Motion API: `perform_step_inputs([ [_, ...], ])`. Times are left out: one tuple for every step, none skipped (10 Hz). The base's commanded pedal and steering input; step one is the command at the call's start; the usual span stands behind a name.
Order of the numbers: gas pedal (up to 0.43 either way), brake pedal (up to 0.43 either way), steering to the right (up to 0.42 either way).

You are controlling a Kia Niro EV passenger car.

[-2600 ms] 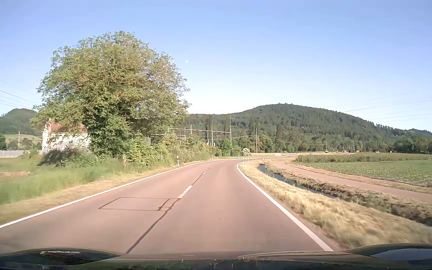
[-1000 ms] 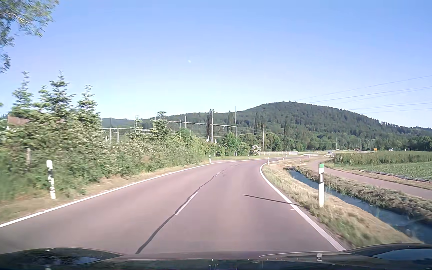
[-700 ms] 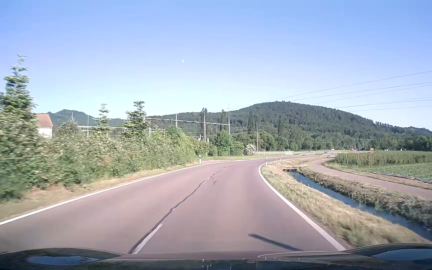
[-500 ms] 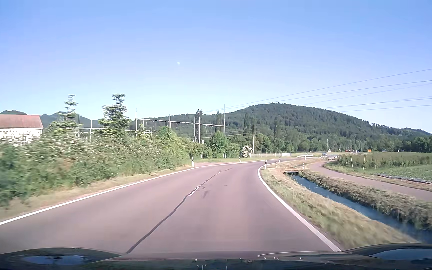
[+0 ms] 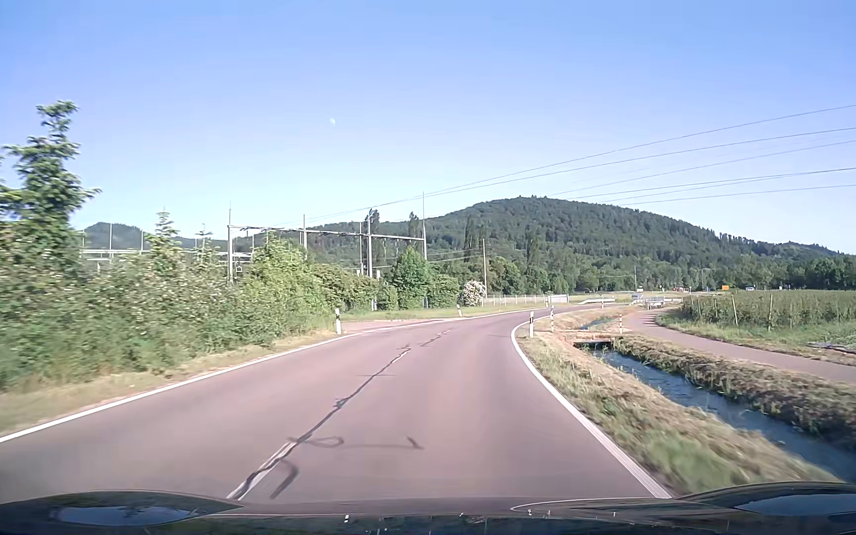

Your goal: Follow the waypoints while adhering to traffic rules and regulations

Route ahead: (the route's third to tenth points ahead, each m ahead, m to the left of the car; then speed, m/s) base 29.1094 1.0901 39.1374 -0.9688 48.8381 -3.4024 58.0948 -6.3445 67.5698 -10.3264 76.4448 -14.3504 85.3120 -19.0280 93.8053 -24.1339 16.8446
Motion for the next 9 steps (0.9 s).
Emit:
perform_step_inputs([
  [0.087, 0.000, 0.012],
  [0.087, 0.000, 0.012],
  [0.087, 0.000, 0.012],
  [0.087, 0.000, 0.014],
  [0.087, 0.000, 0.016],
  [0.087, 0.000, 0.019],
  [0.087, 0.000, 0.022],
  [0.098, 0.000, 0.025],
  [0.098, 0.000, 0.028],
])
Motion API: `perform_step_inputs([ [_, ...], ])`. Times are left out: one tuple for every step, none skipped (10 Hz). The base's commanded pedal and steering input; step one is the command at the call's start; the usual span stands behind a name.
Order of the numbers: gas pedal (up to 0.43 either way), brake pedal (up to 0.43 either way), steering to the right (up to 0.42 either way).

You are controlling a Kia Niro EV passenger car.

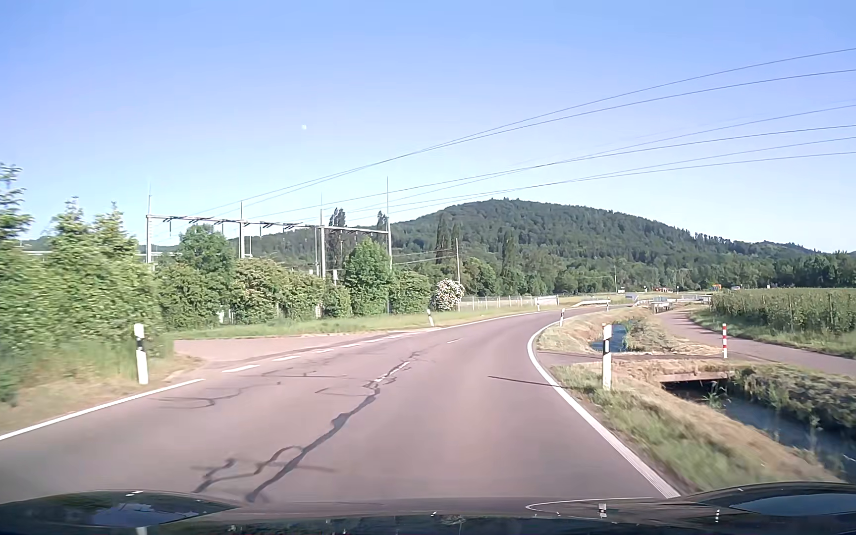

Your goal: Follow the waypoints while adhering to traffic rules and regulations

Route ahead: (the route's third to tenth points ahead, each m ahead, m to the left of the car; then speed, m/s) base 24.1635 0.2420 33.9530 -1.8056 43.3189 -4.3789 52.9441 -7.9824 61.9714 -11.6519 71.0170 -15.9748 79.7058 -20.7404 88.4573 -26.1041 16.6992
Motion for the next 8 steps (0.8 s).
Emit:
perform_step_inputs([
  [0.098, 0.000, 0.029],
  [0.098, 0.000, 0.029],
  [0.098, 0.000, 0.029],
  [0.098, 0.000, 0.029],
  [0.098, 0.000, 0.030],
  [0.098, 0.000, 0.030],
  [0.098, 0.000, 0.031],
  [0.098, 0.000, 0.033],
])
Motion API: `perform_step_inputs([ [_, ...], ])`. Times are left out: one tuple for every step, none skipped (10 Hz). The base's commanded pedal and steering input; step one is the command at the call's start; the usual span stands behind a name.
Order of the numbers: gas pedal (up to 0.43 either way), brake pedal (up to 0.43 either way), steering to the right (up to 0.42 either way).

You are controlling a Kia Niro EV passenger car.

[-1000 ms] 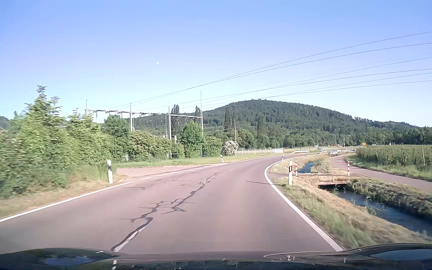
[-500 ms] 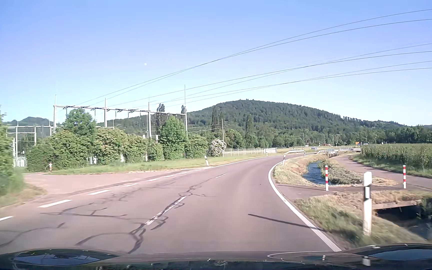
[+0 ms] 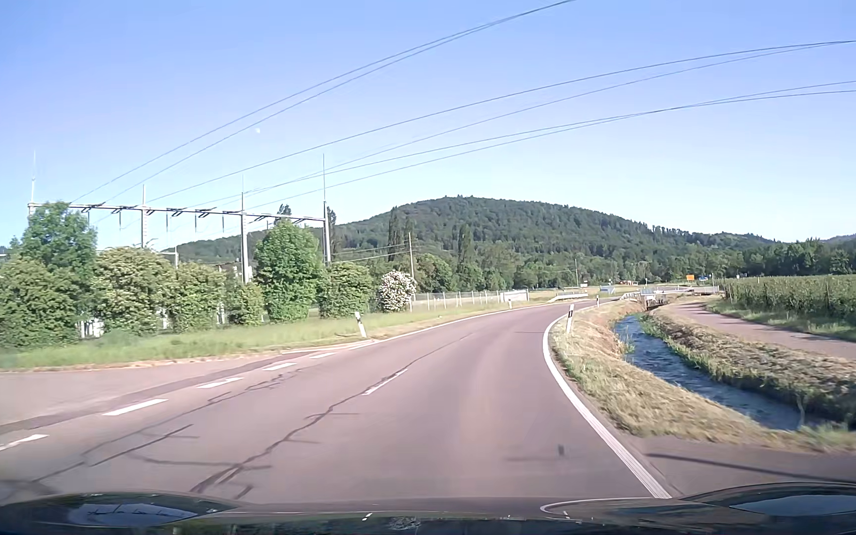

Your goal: Follow the waypoints while adhering to traffic rules and regulations

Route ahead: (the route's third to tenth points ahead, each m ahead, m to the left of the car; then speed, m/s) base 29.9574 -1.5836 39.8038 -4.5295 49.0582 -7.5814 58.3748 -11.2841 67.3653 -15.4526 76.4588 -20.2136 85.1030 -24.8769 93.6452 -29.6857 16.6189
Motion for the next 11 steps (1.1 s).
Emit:
perform_step_inputs([
  [0.098, 0.000, 0.033],
  [0.098, 0.000, 0.034],
  [0.098, 0.000, 0.036],
  [0.098, 0.000, 0.037],
  [0.098, 0.000, 0.039],
  [0.098, 0.000, 0.039],
  [0.098, 0.000, 0.039],
  [0.110, 0.000, 0.041],
  [0.110, 0.000, 0.041],
  [0.110, 0.000, 0.043],
  [0.110, 0.000, 0.046],
])
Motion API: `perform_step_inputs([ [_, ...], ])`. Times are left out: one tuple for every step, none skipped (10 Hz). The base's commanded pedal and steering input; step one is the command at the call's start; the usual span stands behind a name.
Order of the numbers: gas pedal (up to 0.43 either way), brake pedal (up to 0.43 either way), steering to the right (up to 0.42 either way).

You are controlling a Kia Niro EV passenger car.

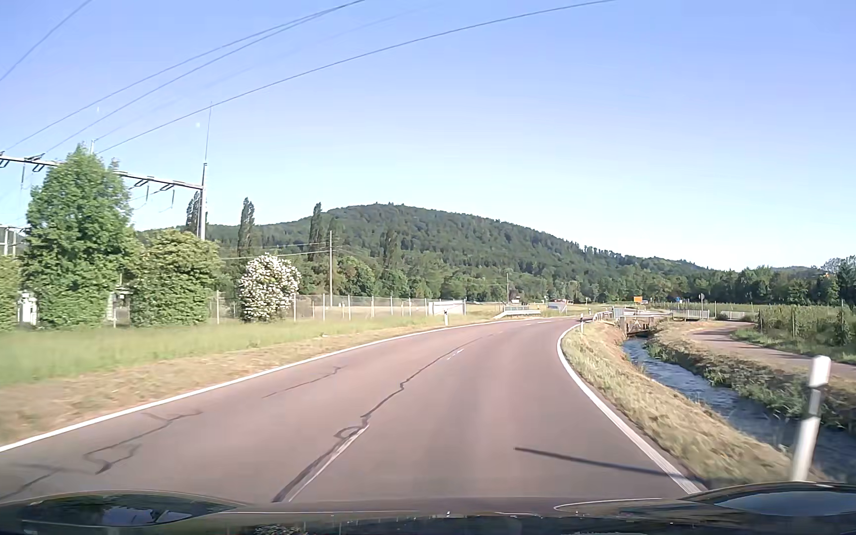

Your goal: Follow the waypoints while adhering to traffic rules and regulations

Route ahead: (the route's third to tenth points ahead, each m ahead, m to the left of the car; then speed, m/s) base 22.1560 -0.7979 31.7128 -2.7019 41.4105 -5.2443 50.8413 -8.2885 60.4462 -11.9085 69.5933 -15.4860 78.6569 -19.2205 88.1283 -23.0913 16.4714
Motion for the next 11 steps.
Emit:
perform_step_inputs([
  [0.118, 0.000, 0.047],
  [0.118, 0.000, 0.048],
  [0.118, 0.000, 0.049],
  [0.118, 0.000, 0.049],
  [0.118, 0.000, 0.049],
  [0.118, 0.000, 0.049],
  [0.118, 0.000, 0.048],
  [0.130, 0.000, 0.046],
  [0.130, 0.000, 0.043],
  [0.138, 0.000, 0.041],
  [0.150, 0.000, 0.038],
])
